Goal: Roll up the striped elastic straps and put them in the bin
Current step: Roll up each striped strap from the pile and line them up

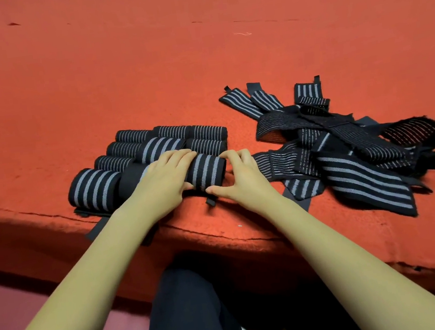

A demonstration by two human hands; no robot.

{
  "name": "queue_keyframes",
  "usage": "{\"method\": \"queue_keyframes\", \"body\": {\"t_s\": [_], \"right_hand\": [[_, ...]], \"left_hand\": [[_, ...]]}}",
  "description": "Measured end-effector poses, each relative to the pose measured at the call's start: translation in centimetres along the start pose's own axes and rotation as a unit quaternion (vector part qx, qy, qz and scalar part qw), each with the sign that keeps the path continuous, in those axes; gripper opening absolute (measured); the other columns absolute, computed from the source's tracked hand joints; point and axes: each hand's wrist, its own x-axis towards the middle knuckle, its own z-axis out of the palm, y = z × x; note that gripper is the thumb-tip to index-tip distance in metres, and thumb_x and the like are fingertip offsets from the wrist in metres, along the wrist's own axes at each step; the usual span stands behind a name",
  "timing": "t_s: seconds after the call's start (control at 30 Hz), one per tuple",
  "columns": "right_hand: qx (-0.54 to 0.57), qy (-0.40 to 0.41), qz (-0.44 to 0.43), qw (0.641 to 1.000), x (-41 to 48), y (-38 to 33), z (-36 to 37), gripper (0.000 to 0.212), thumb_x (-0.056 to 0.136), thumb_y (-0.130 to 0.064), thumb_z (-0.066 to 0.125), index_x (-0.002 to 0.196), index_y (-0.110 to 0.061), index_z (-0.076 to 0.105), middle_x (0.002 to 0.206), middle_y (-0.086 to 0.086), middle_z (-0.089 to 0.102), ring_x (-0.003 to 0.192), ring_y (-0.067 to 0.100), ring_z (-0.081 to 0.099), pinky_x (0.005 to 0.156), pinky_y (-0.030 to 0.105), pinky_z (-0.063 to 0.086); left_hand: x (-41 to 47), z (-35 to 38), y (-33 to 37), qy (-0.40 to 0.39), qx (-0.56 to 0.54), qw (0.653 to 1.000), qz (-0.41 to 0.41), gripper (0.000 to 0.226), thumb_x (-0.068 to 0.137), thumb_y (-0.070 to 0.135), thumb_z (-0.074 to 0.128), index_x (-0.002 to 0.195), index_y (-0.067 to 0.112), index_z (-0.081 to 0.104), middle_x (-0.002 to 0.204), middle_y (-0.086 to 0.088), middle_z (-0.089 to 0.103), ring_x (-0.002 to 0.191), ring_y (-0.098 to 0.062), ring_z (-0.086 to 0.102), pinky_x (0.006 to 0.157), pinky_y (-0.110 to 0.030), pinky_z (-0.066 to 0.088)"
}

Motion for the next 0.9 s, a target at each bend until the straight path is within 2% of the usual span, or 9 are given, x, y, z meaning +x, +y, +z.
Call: {"method": "queue_keyframes", "body": {"t_s": [0.17, 0.57, 0.67, 0.8, 0.9], "right_hand": [[-0.008, 0.008, 0.015, 1.0, 0.2, 0.0, 0.4, 0.071, 0.074, -0.046, 0.077, 0.131, -0.021, 0.044, 0.114, 0.007, 0.045, 0.115, 0.027, 0.044, 0.1, 0.044, 0.039], [-0.017, 0.009, 0.032, 0.999, 0.0, -0.1, 0.6, 0.074, 0.079, -0.048, 0.071, 0.141, -0.024, 0.038, 0.118, 0.01, 0.048, 0.118, 0.029, 0.044, 0.103, 0.045, 0.037], [-0.031, 0.004, 0.034, 0.999, -0.2, -0.1, 0.5, 0.076, 0.083, -0.049, 0.067, 0.146, -0.026, 0.032, 0.12, 0.01, 0.047, 0.118, 0.029, 0.042, 0.104, 0.043, 0.036], [-0.068, -0.026, 0.021, 0.997, -0.9, -0.2, -0.3, 0.082, 0.087, -0.046, 0.062, 0.153, -0.028, 0.015, 0.125, 0.01, 0.043, 0.122, 0.028, 0.039, 0.104, 0.041, 0.036], [-0.102, -0.014, 0.01, 0.995, -1.5, 0.4, -2.5, 0.078, 0.088, -0.042, 0.06, 0.153, -0.024, 0.018, 0.13, 0.01, 0.04, 0.125, 0.029, 0.037, 0.105, 0.043, 0.035]], "left_hand": [[0.1, 0.4, 0.2, 0.014, 0.016, 1.0, -0.022, 0.069, 0.094, 0.023, 0.059, 0.152, 0.015, 0.022, 0.158, 0.002, 0.024, 0.142, -0.018, 0.023, 0.108, -0.034, 0.029], [0.4, 0.1, 0.3, 0.019, -0.016, 0.998, -0.058, 0.069, 0.09, 0.022, 0.064, 0.149, 0.02, 0.03, 0.155, 0.006, 0.031, 0.139, -0.017, 0.029, 0.104, -0.036, 0.032], [0.3, 0.1, 0.4, 0.017, -0.02, 0.998, -0.054, 0.068, 0.09, 0.022, 0.064, 0.149, 0.02, 0.03, 0.155, 0.005, 0.032, 0.138, -0.017, 0.029, 0.105, -0.036, 0.032], [0.0, -0.5, 0.0, -0.013, -0.03, 0.999, -0.032, 0.068, 0.092, 0.028, 0.062, 0.15, 0.018, 0.028, 0.156, 0.001, 0.029, 0.141, -0.02, 0.027, 0.111, -0.038, 0.029], [-0.1, -1.6, 0.0, -0.029, -0.066, 0.997, -0.033, 0.063, 0.096, 0.035, 0.054, 0.151, 0.019, 0.027, 0.156, -0.001, 0.029, 0.143, -0.021, 0.024, 0.116, -0.04, 0.024]]}}
